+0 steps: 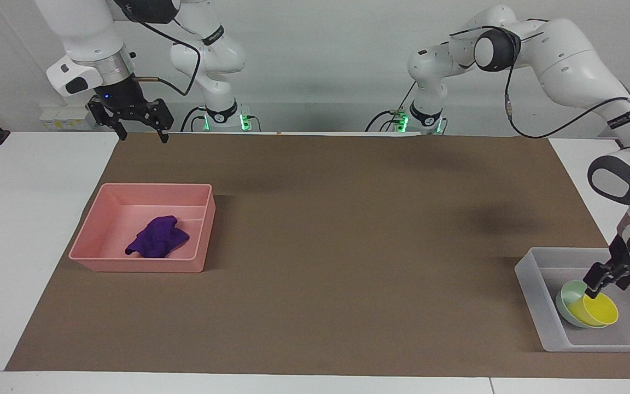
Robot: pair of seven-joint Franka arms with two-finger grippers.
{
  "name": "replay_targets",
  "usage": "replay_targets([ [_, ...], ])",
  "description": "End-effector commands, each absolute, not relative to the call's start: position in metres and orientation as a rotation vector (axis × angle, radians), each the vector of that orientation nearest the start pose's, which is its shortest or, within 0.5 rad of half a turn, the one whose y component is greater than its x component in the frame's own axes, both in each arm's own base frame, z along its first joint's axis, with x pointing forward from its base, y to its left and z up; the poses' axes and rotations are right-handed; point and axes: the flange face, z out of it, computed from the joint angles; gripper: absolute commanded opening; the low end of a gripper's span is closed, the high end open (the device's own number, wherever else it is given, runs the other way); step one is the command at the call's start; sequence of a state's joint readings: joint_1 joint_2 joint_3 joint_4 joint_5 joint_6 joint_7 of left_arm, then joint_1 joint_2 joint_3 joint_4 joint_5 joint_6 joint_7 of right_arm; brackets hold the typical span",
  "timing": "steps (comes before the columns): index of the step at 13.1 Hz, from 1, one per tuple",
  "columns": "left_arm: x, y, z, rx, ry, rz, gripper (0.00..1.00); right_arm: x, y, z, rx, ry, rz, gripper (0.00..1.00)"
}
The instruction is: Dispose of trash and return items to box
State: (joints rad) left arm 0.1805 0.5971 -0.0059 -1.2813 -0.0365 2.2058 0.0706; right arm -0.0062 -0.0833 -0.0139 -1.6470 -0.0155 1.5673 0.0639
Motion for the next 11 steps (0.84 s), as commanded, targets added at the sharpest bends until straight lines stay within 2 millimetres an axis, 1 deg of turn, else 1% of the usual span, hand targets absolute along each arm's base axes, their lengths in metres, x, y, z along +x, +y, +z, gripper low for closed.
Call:
replay_targets([
  [1, 0.716, 0.074, 0.478, -3.087, 0.000, -0.437, 1.00, 0.522, -0.015, 0.636, -3.143, 0.109, 0.010, 1.00],
  [2, 0.702, 0.047, 0.485, -3.093, 0.079, -0.427, 1.00, 0.522, -0.015, 0.636, -3.143, 0.109, 0.010, 1.00],
  [4, 0.675, 0.000, 0.496, -3.101, 0.192, -0.395, 1.00, 0.522, -0.014, 0.636, -3.143, 0.104, 0.010, 1.00],
  [6, 0.647, -0.035, 0.516, -3.112, 0.280, -0.325, 1.00, 0.522, -0.015, 0.636, -3.143, 0.106, 0.010, 1.00],
  [7, 0.635, -0.046, 0.529, -3.119, 0.309, -0.271, 1.00, 0.522, -0.015, 0.636, -3.143, 0.106, 0.010, 1.00],
  [8, 0.622, -0.049, 0.542, -3.123, 0.325, -0.223, 1.00, 0.522, -0.015, 0.636, -3.143, 0.109, 0.010, 1.00],
  [9, 0.609, -0.060, 0.555, -3.122, 0.364, -0.189, 1.00, 0.522, -0.015, 0.636, -3.145, 0.106, 0.010, 1.00],
  [10, 0.598, -0.061, 0.569, -3.123, 0.372, -0.167, 1.00, 0.522, -0.015, 0.636, -3.143, 0.109, 0.010, 1.00],
  [11, 0.590, -0.061, 0.580, -3.123, 0.376, -0.138, 1.00, 0.522, -0.014, 0.636, -3.143, 0.104, 0.010, 1.00],
])
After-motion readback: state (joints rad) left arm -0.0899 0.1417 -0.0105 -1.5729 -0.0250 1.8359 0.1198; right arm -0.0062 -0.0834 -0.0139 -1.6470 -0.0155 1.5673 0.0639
